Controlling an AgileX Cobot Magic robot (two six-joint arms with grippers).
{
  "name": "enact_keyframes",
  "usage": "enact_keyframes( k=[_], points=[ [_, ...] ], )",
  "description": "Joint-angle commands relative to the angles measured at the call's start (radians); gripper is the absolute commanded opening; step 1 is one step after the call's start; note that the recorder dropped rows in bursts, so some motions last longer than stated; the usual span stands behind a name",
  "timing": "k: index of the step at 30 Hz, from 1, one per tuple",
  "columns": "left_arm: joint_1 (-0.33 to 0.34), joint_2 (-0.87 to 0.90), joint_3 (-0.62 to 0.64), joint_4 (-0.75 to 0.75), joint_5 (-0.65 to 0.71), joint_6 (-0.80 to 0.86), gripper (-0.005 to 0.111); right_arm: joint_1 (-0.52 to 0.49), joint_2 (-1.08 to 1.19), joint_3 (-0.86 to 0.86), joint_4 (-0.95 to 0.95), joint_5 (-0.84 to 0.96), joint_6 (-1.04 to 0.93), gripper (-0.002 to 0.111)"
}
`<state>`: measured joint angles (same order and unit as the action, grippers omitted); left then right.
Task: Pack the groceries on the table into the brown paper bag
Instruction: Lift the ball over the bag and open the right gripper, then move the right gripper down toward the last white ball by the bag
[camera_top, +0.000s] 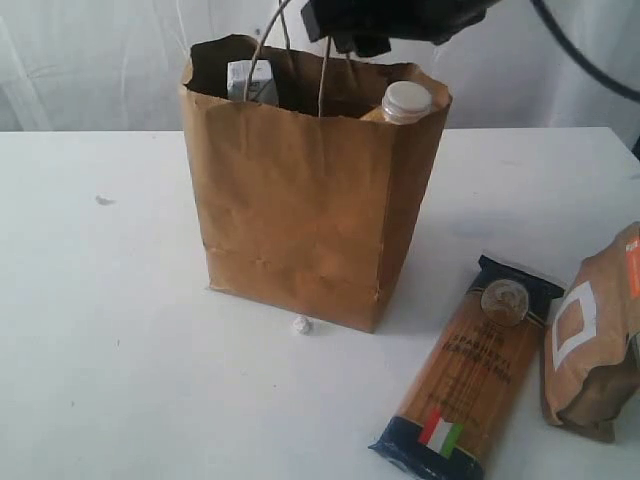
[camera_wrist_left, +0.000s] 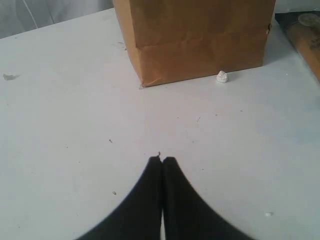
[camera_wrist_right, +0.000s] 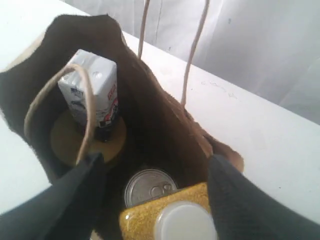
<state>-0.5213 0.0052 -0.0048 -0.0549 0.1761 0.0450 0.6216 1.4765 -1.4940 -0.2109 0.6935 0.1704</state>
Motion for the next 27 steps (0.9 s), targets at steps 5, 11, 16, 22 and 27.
enact_keyframes(
  k=[5, 11, 16, 22, 27],
  points=[
    [0.001, -0.005, 0.005, 0.001, 0.004, 0.004, 0.000, 0.000, -0.214, 0.061, 0.080, 0.124, -0.044, 0.057],
    [0.001, -0.005, 0.005, 0.001, 0.004, 0.004, 0.000, 0.000, -0.366, 0.156, 0.327, 0.157, -0.195, 0.056],
    [0.001, -0.005, 0.005, 0.001, 0.004, 0.004, 0.000, 0.000, -0.446, 0.253, 0.505, 0.173, -0.273, 0.048],
    [0.001, -0.005, 0.005, 0.001, 0.004, 0.004, 0.000, 0.000, -0.501, 0.385, 0.651, 0.206, -0.377, 0.048],
    [0.001, -0.005, 0.005, 0.001, 0.004, 0.004, 0.000, 0.002, -0.520, 0.513, 0.777, 0.171, -0.461, 0.048]
  ],
)
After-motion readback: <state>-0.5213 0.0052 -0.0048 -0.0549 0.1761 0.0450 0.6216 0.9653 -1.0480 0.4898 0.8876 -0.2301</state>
